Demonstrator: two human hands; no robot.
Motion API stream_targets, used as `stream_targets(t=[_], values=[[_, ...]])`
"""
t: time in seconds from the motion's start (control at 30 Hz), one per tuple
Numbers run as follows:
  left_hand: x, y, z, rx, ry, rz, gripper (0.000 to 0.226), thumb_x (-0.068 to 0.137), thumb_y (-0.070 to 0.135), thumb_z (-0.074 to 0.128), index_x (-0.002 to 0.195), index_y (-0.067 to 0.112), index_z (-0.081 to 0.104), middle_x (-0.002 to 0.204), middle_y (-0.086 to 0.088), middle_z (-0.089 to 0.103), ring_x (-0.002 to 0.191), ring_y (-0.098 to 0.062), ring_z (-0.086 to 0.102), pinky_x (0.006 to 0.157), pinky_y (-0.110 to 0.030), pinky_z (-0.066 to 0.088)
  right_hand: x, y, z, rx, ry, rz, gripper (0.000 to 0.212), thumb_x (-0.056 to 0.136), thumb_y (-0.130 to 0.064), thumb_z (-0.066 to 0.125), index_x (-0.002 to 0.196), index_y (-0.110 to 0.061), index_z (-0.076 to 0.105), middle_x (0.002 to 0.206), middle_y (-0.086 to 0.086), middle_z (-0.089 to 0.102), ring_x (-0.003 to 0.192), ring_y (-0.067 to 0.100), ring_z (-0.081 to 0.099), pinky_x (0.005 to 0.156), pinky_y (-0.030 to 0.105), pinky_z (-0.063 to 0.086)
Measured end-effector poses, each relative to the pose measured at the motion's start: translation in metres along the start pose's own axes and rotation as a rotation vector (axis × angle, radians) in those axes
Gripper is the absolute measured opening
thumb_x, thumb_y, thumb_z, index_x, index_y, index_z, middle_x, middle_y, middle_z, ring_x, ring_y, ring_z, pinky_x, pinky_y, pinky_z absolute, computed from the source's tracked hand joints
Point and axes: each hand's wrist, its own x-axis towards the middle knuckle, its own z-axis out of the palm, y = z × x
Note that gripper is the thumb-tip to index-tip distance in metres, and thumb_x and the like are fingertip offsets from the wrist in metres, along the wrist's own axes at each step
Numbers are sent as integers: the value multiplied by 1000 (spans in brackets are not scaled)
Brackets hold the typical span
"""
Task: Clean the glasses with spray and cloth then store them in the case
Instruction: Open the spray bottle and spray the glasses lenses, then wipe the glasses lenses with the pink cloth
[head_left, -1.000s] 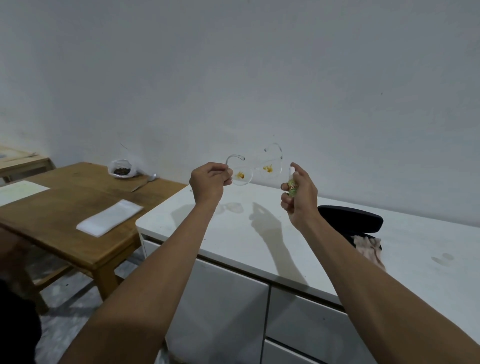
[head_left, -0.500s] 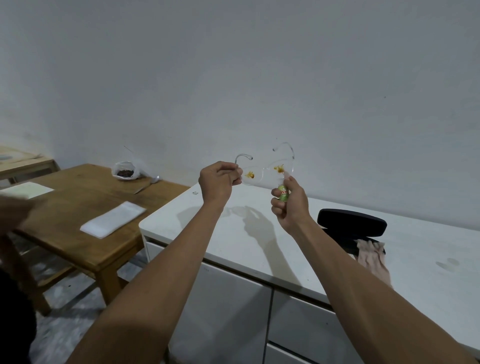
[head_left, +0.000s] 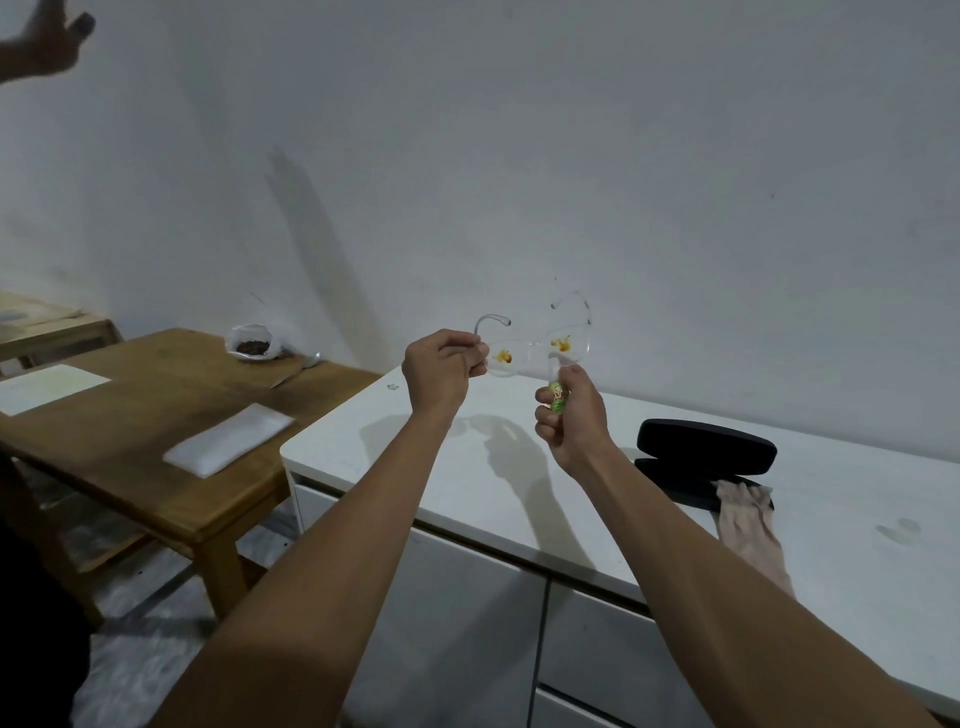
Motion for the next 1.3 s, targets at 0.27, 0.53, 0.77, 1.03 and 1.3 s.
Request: stream_targets(t=[0.27,0.53,0.77,1.03,1.3], values=[[-1,-13,10,16,55,-4,11,78,-7,80,82,2,75,74,-13,74,66,-21,72,71,-35,63,8,-53,-46,-306,291,-299,48,99,-15,44,146,-25,43,103,8,66,71,18,55,51,29,46],[-12,-20,44,54,50,26,19,77,-5,79,73,12,74,74,-10,74,65,-20,71,67,-29,62,-7,-111,-123,-496,574,-634,31,95,-25,66,125,-21,62,104,10,68,78,19,62,70,38,62],[-36,-25,87,67,-10,37,24,76,-5,78,68,17,72,72,-11,73,61,-21,69,64,-28,61,-52,-135,-208,-583,798,-636,34,89,-23,74,122,-22,67,95,2,72,91,27,72,91,46,59],[-64,-37,123,78,-77,11,25,78,-4,76,67,19,71,72,-11,74,58,-19,68,66,-29,61,-105,-129,-290,-699,1029,-515,33,87,-19,75,120,-19,70,96,2,73,95,26,71,96,47,57],[-77,-43,140,87,-126,-19,17,77,-4,77,72,13,73,72,-11,74,60,-19,69,69,-30,62,-129,-108,-325,-773,1045,-413,36,91,-18,74,126,-14,69,107,9,75,92,21,65,93,34,50]])
